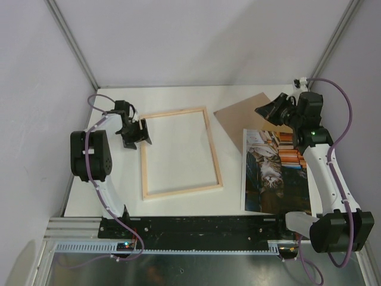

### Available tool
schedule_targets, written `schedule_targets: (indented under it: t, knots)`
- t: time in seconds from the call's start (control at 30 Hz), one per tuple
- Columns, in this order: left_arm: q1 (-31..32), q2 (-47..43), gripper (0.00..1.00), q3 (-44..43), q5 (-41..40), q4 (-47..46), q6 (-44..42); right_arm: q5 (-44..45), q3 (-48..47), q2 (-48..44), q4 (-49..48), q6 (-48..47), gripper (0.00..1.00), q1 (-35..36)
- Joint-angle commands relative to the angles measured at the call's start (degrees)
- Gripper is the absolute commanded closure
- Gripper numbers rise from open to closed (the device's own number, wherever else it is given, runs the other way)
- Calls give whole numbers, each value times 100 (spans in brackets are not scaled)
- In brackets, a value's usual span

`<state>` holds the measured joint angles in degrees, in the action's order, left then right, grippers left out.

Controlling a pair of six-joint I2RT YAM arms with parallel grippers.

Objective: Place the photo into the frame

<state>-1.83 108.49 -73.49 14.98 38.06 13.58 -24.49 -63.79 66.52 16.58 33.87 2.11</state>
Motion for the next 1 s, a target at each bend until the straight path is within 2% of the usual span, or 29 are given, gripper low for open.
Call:
schedule_targets:
  t: [0.0, 0.17, 0.4, 0.63, 0.73, 0.9, 0.97]
  knots:
    - [63, -370, 20, -354, -1121, -88, 170, -55, -478, -214, -196, -9, 100, 87]
    - [219, -289, 27, -485, -1755, -160, 283, 3, -538, -192, -183, -5, 100, 180]
    - [557, 110, 36, -689, -1642, -233, 13, -42, -638, -82, -277, 14, 100, 256]
    - [604, 407, 44, -787, -1657, -289, -201, -161, -699, 122, -379, -21, 100, 345]
    - [604, 502, 56, -800, -1719, -285, -292, -214, -722, 176, -418, -22, 100, 367]
    - [671, 661, 90, -861, -1588, -282, -451, -328, -836, 220, -459, -31, 100, 408]
    - [744, 701, 97, -875, -1479, -284, -492, -420, -894, 260, -455, -52, 100, 412]
